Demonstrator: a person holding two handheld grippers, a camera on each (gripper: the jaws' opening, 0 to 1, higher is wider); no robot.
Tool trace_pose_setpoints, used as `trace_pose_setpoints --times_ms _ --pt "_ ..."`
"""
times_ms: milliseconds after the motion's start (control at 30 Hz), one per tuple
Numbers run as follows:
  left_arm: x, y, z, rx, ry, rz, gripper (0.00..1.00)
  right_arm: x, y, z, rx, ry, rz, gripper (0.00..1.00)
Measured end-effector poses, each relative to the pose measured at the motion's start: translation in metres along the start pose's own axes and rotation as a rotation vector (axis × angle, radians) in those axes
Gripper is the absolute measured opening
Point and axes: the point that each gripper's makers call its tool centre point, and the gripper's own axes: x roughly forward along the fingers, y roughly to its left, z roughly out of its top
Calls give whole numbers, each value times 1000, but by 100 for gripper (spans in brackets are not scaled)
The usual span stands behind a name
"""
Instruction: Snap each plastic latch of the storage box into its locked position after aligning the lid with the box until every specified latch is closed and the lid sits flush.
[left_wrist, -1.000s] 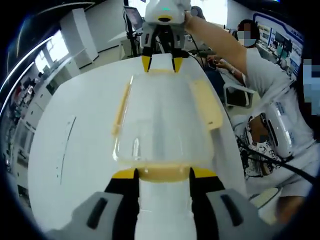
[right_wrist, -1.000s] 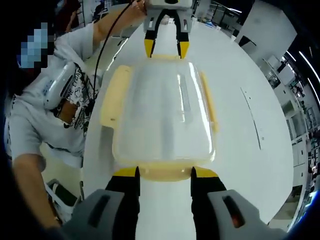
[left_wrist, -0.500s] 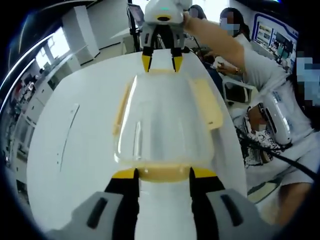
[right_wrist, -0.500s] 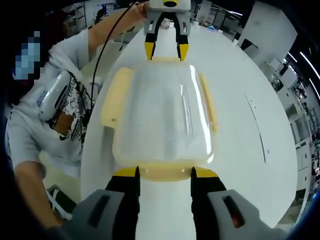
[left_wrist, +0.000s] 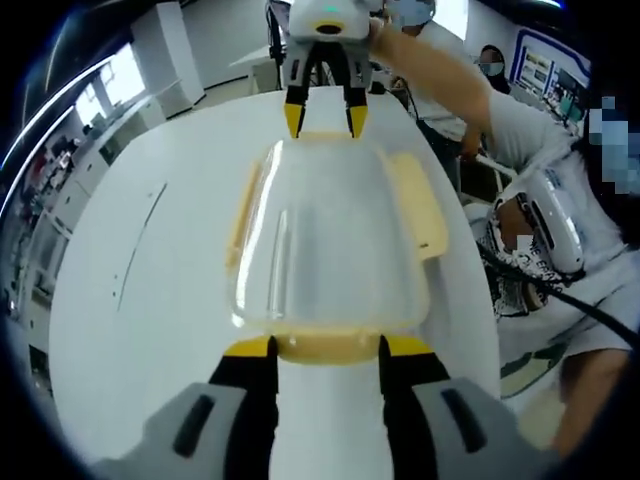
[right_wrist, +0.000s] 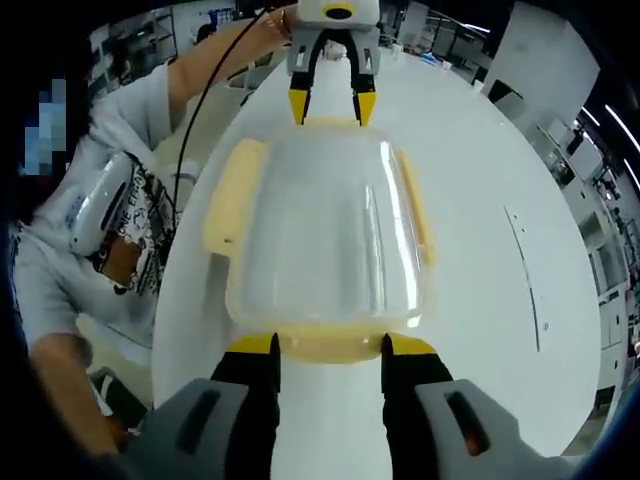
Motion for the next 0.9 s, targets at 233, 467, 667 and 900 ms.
trace_pose_setpoints --times_ms 233,467,667,900 --pt "6 7 -6 -4 10 -8 39 3 -4 1 12 -1 15 38" --pt "13 9 -8 3 14 -5 39 10 -6 -4 24 1 15 38" --pt "14 6 -9 -2 15 -22 39 13 -2 -5 30 -5 23 39" --pt "16 -2 -13 0 23 -23 39 15 6 -3 28 -9 20 39"
